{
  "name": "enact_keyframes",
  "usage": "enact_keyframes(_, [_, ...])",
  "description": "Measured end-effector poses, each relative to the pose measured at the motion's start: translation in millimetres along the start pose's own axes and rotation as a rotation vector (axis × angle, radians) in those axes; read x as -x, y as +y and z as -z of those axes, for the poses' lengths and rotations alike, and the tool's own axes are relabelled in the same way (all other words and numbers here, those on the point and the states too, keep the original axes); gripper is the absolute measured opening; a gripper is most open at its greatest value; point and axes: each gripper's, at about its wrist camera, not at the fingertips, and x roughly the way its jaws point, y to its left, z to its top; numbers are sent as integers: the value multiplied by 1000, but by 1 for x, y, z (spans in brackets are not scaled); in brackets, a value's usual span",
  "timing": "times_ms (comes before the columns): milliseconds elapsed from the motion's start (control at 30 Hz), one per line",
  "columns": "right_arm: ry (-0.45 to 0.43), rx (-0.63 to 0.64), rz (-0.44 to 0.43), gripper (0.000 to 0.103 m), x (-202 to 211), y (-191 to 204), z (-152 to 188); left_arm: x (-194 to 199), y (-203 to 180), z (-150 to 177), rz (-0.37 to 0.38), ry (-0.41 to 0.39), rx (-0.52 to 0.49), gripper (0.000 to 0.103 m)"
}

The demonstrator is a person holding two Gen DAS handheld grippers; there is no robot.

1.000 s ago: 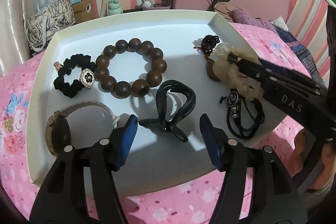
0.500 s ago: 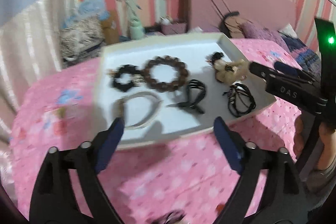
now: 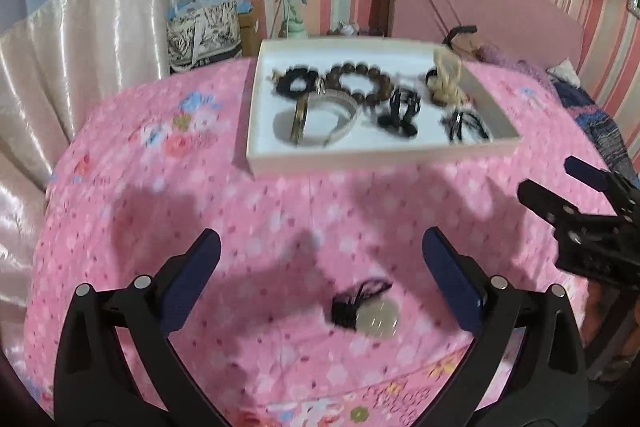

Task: Organize jewelry
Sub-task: 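Open both tools in the tray and withdraw them, then grasp the black cord pendant with left tool while right tool grasps the red charm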

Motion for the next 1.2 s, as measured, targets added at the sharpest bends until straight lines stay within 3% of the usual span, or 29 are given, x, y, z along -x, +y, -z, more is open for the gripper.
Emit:
enact_keyframes(200, [3,-78,-62,101,8,-9,34,-27,8,32,-26,60,20,100])
enact_keyframes(333, [10,-97,-79,101,7,-9,39,-38,13,36,-25,91,43,100])
enact_keyframes(467, [-6,-43,-60,101,10,4,42,-40,15,38,-13,92,40,100])
enact_keyframes(733, [51,50,-65,101,-2,26,49,-49,15,40,-15,108,42,100])
enact_keyframes(1200, [97,110,-57,101,-12,39,58,-52,20,40,-2,116,64,100])
